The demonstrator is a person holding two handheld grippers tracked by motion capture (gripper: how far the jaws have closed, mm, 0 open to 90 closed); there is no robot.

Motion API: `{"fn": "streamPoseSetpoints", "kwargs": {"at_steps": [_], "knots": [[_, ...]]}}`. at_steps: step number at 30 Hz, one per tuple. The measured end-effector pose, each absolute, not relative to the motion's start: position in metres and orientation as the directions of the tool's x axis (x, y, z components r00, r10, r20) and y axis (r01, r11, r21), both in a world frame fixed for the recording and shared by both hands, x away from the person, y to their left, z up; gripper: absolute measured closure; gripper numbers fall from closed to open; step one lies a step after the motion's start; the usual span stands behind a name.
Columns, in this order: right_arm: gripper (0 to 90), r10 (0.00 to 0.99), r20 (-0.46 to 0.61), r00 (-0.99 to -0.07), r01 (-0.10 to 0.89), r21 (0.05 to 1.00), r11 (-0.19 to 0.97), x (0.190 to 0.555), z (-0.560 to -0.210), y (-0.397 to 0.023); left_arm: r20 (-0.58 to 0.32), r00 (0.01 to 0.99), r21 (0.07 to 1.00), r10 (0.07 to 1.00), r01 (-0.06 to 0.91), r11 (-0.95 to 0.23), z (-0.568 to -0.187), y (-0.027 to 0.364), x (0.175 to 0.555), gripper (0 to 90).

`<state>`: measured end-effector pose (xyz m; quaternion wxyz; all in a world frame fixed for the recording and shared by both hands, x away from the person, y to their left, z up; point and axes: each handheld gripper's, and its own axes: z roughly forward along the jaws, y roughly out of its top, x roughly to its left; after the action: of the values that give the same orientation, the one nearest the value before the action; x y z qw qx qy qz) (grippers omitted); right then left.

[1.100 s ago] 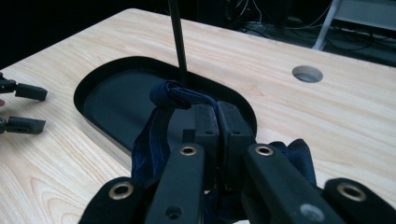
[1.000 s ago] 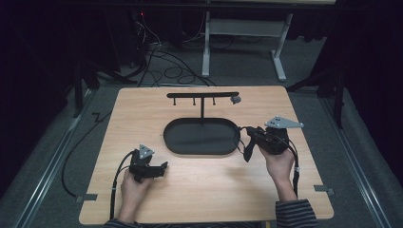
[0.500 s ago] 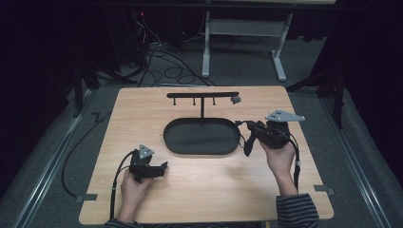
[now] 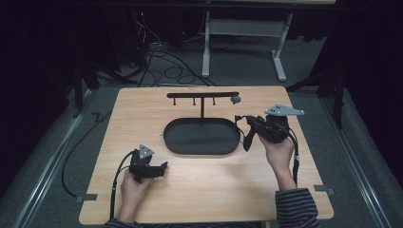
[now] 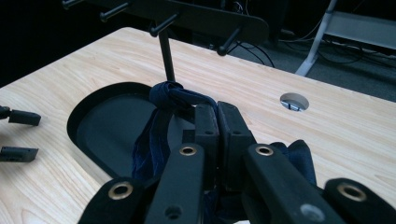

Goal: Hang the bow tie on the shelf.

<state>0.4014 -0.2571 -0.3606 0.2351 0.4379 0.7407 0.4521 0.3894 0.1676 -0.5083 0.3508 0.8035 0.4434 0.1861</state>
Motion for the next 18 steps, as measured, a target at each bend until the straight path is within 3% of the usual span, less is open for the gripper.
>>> {"fn": "streamPoseSetpoints", "kwargs": {"at_steps": [18], "knots": [[89.0,0.86,0.046,-0.509,0.431,0.878,0.209,0.423,-0.346,-0.25,-0.012,0.538,0.729,0.843,0.582,-0.361,-0.508,0.168,0.389,15.8]]}}
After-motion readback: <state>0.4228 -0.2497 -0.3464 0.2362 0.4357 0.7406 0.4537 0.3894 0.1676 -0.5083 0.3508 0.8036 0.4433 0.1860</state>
